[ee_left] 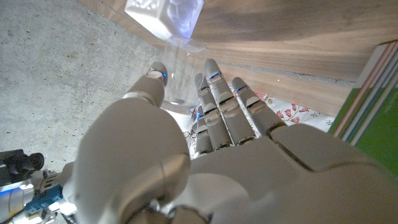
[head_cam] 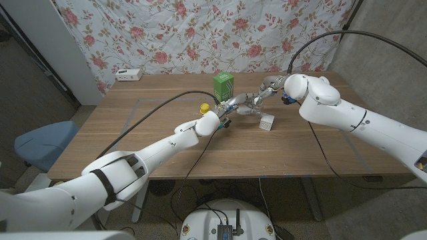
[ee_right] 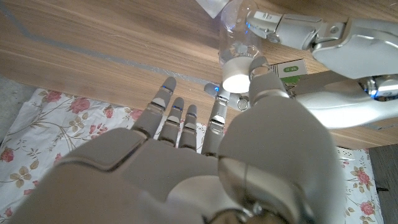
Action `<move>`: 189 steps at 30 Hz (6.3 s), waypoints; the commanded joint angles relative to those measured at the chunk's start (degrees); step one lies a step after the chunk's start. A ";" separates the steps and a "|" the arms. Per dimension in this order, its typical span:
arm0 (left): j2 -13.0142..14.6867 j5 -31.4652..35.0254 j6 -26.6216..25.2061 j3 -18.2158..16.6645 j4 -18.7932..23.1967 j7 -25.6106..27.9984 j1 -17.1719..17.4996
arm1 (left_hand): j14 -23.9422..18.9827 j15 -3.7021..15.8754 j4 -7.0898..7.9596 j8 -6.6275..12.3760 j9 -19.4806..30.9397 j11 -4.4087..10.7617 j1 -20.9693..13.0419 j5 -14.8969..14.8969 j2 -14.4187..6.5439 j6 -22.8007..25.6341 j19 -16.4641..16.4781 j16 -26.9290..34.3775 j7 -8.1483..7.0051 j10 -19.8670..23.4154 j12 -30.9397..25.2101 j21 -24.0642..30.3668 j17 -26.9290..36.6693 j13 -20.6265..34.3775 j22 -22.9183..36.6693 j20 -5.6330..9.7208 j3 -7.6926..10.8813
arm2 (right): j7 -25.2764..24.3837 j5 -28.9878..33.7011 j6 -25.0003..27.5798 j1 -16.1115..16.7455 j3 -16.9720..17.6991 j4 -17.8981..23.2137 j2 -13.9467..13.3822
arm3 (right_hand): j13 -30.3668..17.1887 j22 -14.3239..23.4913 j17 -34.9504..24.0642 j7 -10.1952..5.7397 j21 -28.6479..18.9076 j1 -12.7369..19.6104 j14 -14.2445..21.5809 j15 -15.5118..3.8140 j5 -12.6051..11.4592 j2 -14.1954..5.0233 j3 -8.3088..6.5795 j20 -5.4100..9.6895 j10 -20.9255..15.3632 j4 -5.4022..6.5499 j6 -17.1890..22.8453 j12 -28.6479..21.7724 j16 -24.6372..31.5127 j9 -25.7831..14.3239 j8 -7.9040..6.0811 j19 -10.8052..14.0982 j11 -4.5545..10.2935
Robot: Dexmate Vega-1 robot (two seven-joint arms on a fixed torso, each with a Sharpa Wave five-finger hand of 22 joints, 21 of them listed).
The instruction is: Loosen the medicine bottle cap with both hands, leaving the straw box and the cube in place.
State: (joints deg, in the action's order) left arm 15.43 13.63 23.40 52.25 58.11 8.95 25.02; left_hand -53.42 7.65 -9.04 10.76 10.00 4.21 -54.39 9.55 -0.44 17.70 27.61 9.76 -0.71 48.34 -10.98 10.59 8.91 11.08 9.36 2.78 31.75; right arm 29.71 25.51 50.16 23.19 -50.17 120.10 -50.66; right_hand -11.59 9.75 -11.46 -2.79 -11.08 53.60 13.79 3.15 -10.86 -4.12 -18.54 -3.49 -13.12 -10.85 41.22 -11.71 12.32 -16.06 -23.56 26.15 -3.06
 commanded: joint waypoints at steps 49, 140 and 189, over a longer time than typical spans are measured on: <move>-0.82 -0.57 1.16 0.26 -2.79 -0.13 -1.20 | -0.96 4.04 0.18 -0.03 0.18 3.91 0.15 0.40 -0.84 -0.10 -0.21 0.30 -0.19 4.56 -0.30 0.08 0.34 0.05 0.14 1.55 0.46 | -4.26 -16.45 -6.54 0.49 4.96 -3.31 -1.18 | -0.14 0.09 -0.36 -2.04 0.03 13.14 -0.68 -2.10 -2.22 -3.97 -6.47 2.09 0.56 -0.04 -0.04 0.38 0.11 1.04 0.77 -1.43 2.06; 1.22 0.87 -0.95 -0.63 2.43 1.00 1.01 | -1.03 4.18 -0.15 -0.56 0.09 4.45 -0.52 0.37 0.14 -7.43 -0.51 0.26 1.46 4.08 -0.15 -0.01 0.34 0.07 0.14 2.85 -0.12 | -10.94 -20.15 -6.08 3.53 7.55 1.58 -3.85 | -0.27 0.21 -0.66 4.46 -0.29 -2.63 -3.31 3.25 0.39 3.06 2.06 -2.41 4.98 5.08 -11.58 0.31 -0.21 -0.30 5.72 -2.71 -1.92; 2.45 4.57 -4.31 0.03 6.33 2.85 1.51 | -1.17 4.03 0.20 -0.06 0.06 4.32 -0.39 0.40 -0.19 -6.76 -0.90 0.26 1.13 4.27 -0.27 0.00 0.32 0.08 0.13 2.83 -0.05 | 0.54 -3.15 5.03 -5.26 -4.69 3.47 -2.34 | -0.28 0.24 -0.51 5.59 -0.15 -7.44 -3.68 4.10 0.61 4.64 4.21 -3.15 5.28 5.89 -10.86 0.34 -0.36 -0.74 5.47 -2.93 -3.22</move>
State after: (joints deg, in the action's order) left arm 17.68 18.06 19.62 52.38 63.83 11.72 26.27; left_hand -54.04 7.66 -9.01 10.21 9.87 4.52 -54.27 9.45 -0.25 10.54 27.00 9.76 0.51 48.07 -11.05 10.58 8.93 11.08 9.36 2.77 31.48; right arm 28.61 20.43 54.52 18.58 -53.81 123.97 -53.62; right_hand -11.59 9.75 -11.85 2.88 -11.08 46.43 9.80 6.97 -10.16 0.43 -14.46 -6.35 -7.66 -4.74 30.09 -11.27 11.87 -16.64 -17.95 23.07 -5.87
